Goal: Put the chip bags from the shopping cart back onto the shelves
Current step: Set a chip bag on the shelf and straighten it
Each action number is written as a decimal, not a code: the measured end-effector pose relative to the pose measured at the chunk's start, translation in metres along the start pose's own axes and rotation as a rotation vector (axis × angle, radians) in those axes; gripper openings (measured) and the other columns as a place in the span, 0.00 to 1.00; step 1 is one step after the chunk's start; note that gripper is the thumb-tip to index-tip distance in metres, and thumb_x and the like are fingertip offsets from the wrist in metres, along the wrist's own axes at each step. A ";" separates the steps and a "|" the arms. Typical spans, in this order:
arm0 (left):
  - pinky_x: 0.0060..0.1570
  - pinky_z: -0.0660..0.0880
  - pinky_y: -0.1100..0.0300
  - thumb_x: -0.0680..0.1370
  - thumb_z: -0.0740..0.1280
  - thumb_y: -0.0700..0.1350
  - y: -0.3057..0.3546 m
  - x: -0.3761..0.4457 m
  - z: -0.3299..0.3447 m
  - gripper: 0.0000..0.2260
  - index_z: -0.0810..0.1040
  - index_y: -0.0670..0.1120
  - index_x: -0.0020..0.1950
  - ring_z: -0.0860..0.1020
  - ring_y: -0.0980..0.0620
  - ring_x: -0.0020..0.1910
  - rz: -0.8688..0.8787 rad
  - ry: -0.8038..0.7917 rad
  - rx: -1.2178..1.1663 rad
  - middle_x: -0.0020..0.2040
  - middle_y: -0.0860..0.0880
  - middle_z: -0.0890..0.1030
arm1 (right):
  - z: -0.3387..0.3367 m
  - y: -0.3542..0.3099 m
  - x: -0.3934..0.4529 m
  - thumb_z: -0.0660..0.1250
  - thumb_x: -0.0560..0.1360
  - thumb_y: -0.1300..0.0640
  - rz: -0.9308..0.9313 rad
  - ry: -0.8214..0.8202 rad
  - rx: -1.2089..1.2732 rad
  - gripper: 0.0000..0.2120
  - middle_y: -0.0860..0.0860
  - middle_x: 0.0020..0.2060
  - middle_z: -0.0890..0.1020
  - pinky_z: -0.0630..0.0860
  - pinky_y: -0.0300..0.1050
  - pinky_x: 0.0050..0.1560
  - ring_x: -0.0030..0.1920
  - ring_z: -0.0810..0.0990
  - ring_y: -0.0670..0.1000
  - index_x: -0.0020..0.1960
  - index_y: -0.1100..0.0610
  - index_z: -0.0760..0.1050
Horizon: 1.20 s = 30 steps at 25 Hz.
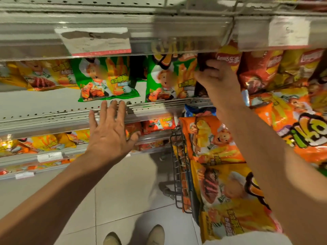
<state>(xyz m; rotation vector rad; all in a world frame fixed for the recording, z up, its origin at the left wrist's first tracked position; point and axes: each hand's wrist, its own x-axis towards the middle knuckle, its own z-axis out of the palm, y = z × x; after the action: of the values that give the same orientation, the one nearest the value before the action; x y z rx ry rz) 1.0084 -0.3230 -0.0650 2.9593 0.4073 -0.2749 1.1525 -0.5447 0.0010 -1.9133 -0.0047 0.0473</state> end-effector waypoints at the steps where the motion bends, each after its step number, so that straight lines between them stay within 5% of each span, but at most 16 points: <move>1: 0.79 0.42 0.40 0.79 0.57 0.66 0.006 0.000 -0.003 0.42 0.39 0.48 0.82 0.40 0.44 0.82 0.025 -0.005 -0.028 0.83 0.46 0.45 | -0.012 -0.002 -0.012 0.72 0.78 0.57 -0.025 0.006 -0.007 0.21 0.53 0.60 0.80 0.77 0.43 0.64 0.61 0.79 0.49 0.68 0.56 0.72; 3: 0.79 0.42 0.41 0.80 0.59 0.63 0.025 -0.002 -0.007 0.39 0.45 0.49 0.83 0.44 0.45 0.82 0.137 0.009 -0.094 0.83 0.46 0.50 | -0.038 -0.004 -0.039 0.71 0.78 0.59 -0.110 0.022 -0.027 0.15 0.53 0.57 0.82 0.77 0.46 0.64 0.59 0.80 0.47 0.64 0.55 0.74; 5: 0.79 0.48 0.40 0.80 0.60 0.61 0.055 -0.006 -0.012 0.35 0.54 0.49 0.82 0.50 0.45 0.81 0.286 0.027 -0.202 0.81 0.46 0.56 | -0.065 -0.003 -0.071 0.70 0.79 0.58 -0.161 0.059 -0.071 0.11 0.47 0.54 0.82 0.77 0.37 0.57 0.56 0.80 0.40 0.60 0.51 0.75; 7: 0.76 0.57 0.39 0.76 0.59 0.61 0.093 -0.014 -0.028 0.34 0.62 0.47 0.80 0.59 0.42 0.78 0.424 0.021 -0.326 0.78 0.44 0.63 | -0.097 0.000 -0.108 0.69 0.80 0.55 -0.109 0.109 -0.112 0.11 0.42 0.56 0.81 0.73 0.28 0.52 0.57 0.77 0.34 0.61 0.47 0.76; 11: 0.70 0.71 0.44 0.75 0.59 0.60 0.162 -0.032 -0.075 0.34 0.74 0.37 0.72 0.75 0.37 0.66 0.679 -0.021 -0.344 0.69 0.35 0.73 | -0.161 -0.007 -0.175 0.69 0.80 0.51 0.054 0.212 -0.123 0.11 0.37 0.58 0.80 0.73 0.26 0.51 0.59 0.77 0.34 0.61 0.41 0.75; 15: 0.73 0.62 0.51 0.75 0.62 0.59 0.236 -0.031 -0.127 0.33 0.73 0.40 0.73 0.69 0.39 0.72 0.785 -0.190 -0.294 0.71 0.37 0.72 | -0.224 -0.013 -0.216 0.71 0.79 0.58 0.146 0.387 -0.059 0.12 0.43 0.54 0.82 0.77 0.39 0.53 0.56 0.80 0.40 0.61 0.48 0.77; 22: 0.77 0.55 0.52 0.80 0.68 0.52 0.343 0.007 -0.141 0.29 0.64 0.48 0.79 0.56 0.43 0.80 0.819 -0.331 -0.094 0.79 0.40 0.62 | -0.293 0.037 -0.253 0.73 0.77 0.60 0.354 0.589 0.098 0.14 0.41 0.47 0.84 0.77 0.34 0.45 0.50 0.81 0.38 0.56 0.43 0.76; 26: 0.73 0.63 0.51 0.78 0.70 0.55 0.406 0.038 -0.132 0.33 0.64 0.45 0.79 0.64 0.40 0.75 0.755 -0.356 -0.028 0.75 0.40 0.67 | -0.340 0.063 -0.232 0.73 0.77 0.60 0.445 0.682 0.089 0.16 0.42 0.50 0.83 0.77 0.31 0.45 0.50 0.81 0.37 0.61 0.45 0.76; 30: 0.76 0.61 0.46 0.76 0.68 0.63 0.470 0.048 -0.114 0.39 0.57 0.48 0.81 0.59 0.44 0.79 0.717 -0.328 -0.125 0.80 0.44 0.61 | -0.402 0.087 -0.196 0.73 0.77 0.56 0.552 0.781 0.054 0.20 0.46 0.53 0.80 0.77 0.41 0.46 0.49 0.80 0.42 0.68 0.53 0.73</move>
<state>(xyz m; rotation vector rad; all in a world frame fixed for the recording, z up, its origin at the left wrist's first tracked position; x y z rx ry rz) 1.2037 -0.7405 0.0902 2.6443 -0.6342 -0.5893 0.9692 -0.9575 0.0600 -1.7169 1.0330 -0.3249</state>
